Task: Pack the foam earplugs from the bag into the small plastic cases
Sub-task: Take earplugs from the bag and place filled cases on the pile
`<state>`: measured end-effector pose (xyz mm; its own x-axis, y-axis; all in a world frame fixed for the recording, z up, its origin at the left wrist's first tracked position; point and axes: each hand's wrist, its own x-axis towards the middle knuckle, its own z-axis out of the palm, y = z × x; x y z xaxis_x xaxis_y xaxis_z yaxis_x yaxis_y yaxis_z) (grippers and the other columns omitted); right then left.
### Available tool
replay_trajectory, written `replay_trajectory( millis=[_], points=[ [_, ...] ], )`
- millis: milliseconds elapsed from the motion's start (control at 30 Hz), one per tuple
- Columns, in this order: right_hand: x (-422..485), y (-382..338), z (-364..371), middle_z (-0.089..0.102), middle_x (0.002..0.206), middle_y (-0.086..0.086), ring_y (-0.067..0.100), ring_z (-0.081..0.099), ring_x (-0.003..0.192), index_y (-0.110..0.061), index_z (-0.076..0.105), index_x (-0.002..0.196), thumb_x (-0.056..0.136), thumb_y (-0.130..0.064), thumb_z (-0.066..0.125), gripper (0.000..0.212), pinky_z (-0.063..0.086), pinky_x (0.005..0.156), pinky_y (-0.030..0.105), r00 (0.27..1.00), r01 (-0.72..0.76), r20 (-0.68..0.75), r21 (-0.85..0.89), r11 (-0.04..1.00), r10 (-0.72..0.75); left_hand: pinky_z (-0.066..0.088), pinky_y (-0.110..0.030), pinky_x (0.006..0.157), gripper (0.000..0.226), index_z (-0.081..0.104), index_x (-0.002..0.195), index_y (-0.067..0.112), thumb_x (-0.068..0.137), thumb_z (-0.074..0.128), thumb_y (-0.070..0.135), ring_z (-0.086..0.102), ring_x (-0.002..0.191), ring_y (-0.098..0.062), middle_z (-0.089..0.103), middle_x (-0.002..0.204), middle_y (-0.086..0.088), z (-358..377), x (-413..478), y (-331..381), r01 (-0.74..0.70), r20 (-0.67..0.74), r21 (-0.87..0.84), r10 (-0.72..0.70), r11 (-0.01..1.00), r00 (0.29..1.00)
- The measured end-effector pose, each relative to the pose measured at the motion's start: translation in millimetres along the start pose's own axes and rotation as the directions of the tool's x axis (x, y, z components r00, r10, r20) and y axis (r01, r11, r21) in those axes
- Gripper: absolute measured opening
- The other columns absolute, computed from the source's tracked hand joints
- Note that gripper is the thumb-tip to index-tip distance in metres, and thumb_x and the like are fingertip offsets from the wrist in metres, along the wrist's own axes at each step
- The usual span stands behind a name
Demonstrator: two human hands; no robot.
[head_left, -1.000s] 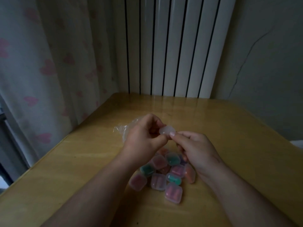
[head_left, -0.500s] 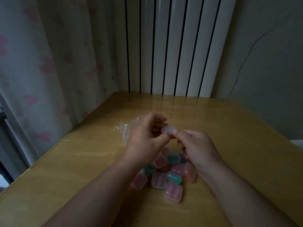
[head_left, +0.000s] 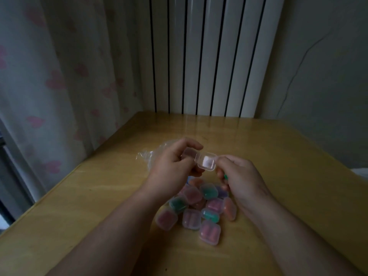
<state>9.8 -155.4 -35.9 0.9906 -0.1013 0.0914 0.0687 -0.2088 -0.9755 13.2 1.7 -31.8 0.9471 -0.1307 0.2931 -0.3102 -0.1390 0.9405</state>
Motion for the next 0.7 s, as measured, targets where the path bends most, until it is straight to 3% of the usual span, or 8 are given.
replay_trajectory(
  millis=[100,167,267,333,433,533,700],
  points=[
    [0.5,0.4,1.8,0.049,0.064,-0.001,0.012,0.043,0.053,-0.014,0.067,0.068,0.088,-0.023,0.057,0.025,0.035,0.053,0.03,1.0,-0.018,0.023,0.026,1.0,0.017,0.062,-0.039,0.072,0.021,0.066,0.089,0.022,0.086,0.069,0.002,0.071,0.079,-0.021,0.069,0.09,-0.004,3.5,1.4,-4.8,-0.041,0.012,0.087,0.04,0.995,0.999],
    [0.7,1.0,1.7,0.049,0.064,-0.001,0.013,0.042,0.052,-0.005,0.066,0.076,0.088,-0.021,0.055,0.023,0.034,0.053,0.031,0.999,-0.024,0.025,0.019,1.0,0.023,0.061,-0.032,0.068,0.031,0.065,0.087,0.03,0.079,0.078,0.004,0.068,0.08,-0.015,0.066,0.093,0.004,4.9,3.2,-7.1,-0.07,-0.003,0.151,0.071,0.986,0.997],
    [1.4,2.7,0.7,0.051,0.064,-0.003,0.013,0.043,0.053,-0.01,0.071,0.081,0.09,-0.02,0.051,0.024,0.034,0.052,0.029,0.999,-0.034,0.004,0.035,0.999,0.033,0.058,-0.023,0.065,0.039,0.063,0.089,0.037,0.075,0.081,0.005,0.066,0.082,-0.007,0.065,0.096,0.01,4.8,3.2,-6.2,-0.056,0.005,0.178,0.056,0.982,0.998],
    [1.6,2.2,1.1,0.056,0.07,0.0,0.015,0.047,0.059,-0.014,0.07,0.081,0.094,-0.024,0.049,0.027,0.037,0.055,0.031,0.997,-0.028,-0.074,0.072,0.997,0.033,0.055,-0.018,0.064,0.041,0.063,0.089,0.04,0.075,0.082,0.006,0.066,0.081,-0.004,0.065,0.096,0.011,4.2,3.2,-5.4,-0.052,-0.014,0.187,0.055,0.981,0.998],
    [4.0,-0.3,0.7,0.063,0.082,0.004,0.015,0.052,0.068,-0.016,0.067,0.08,0.094,-0.009,0.043,0.028,0.045,0.06,0.029,0.973,0.036,-0.23,0.187,0.982,0.008,0.048,-0.008,0.058,0.04,0.063,0.09,0.039,0.076,0.081,0.006,0.062,0.076,0.007,0.065,0.095,0.013,3.3,3.4,-3.1,-0.037,-0.058,0.205,0.05,0.978,0.997],
    [5.6,1.6,-0.1,0.07,0.091,-0.001,0.014,0.061,0.073,-0.022,0.067,0.083,0.095,-0.005,0.05,0.027,0.053,0.068,0.028,0.969,0.098,-0.236,0.118,0.988,-0.068,0.048,-0.006,0.057,0.04,0.062,0.093,0.036,0.078,0.079,0.004,0.06,0.074,0.012,0.063,0.095,0.014,3.3,2.7,-2.1,-0.027,-0.056,0.214,0.04,0.976,0.998],
    [1.9,5.2,0.8,0.071,0.092,-0.008,0.004,0.066,0.086,-0.03,0.065,0.084,0.087,-0.009,0.068,0.022,0.05,0.072,0.019,0.944,0.281,-0.168,-0.045,0.959,-0.285,0.051,-0.009,0.058,0.042,0.059,0.094,0.037,0.078,0.078,0.003,0.061,0.076,0.01,0.06,0.093,0.015,4.5,2.4,-1.3,-0.009,-0.07,0.234,0.026,0.972,0.997]
  ],
)
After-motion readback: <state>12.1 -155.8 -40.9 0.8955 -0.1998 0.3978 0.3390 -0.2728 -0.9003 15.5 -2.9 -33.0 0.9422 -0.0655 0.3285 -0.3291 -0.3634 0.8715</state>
